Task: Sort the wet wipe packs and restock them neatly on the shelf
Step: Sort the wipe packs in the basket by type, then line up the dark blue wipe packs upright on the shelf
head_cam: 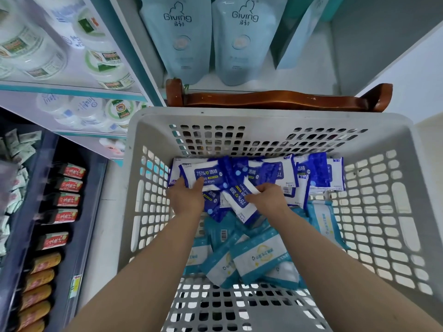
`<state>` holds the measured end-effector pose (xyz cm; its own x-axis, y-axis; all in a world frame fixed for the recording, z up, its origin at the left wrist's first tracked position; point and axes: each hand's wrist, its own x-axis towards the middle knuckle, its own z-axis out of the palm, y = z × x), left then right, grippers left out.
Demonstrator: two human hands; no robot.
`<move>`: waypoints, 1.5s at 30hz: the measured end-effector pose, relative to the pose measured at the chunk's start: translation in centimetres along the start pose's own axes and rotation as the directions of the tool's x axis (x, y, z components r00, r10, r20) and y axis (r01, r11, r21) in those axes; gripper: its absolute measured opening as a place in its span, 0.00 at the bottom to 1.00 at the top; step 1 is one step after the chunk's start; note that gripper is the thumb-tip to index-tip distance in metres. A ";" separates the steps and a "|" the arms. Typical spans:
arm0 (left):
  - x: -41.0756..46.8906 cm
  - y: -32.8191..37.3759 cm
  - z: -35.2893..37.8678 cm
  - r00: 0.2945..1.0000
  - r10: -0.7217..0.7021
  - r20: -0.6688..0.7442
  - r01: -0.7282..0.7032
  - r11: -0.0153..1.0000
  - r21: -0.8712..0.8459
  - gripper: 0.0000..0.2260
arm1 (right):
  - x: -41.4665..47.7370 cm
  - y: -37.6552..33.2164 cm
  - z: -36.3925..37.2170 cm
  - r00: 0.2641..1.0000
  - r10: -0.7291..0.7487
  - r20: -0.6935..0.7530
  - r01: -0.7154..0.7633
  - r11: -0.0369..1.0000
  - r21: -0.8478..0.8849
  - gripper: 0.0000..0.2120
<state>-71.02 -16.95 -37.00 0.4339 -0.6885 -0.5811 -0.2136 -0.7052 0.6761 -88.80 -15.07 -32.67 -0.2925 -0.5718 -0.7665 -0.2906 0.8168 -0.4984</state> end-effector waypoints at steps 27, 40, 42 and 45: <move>-13.5 7.2 -6.4 0.947 0.302 -0.106 -0.320 0.880 -0.351 0.05 | -8.7 -5.2 -10.8 0.901 -0.425 0.091 0.433 0.861 -0.265 0.11; -29.4 3.5 -25.1 0.752 0.273 -0.601 -0.559 0.746 -0.361 0.09 | -29.0 -13.9 -4.7 0.463 -0.786 0.410 0.884 0.445 -0.145 0.18; -31.1 1.8 -29.0 0.676 0.242 -0.696 -0.594 0.738 -0.321 0.09 | -32.5 -14.6 -1.4 0.375 -0.808 0.455 0.921 0.382 -0.081 0.16; -33.0 -1.4 -35.1 0.574 0.169 -0.801 -0.639 0.704 -0.309 0.09 | -38.3 -15.5 4.8 0.239 -0.825 0.511 0.958 0.286 0.013 0.12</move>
<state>-54.29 12.73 -2.88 0.9141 -0.3792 0.1439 -0.1573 -0.0042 0.9875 -68.73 -5.47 2.51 0.6357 -0.7716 0.0209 -0.3511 -0.3132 -0.8824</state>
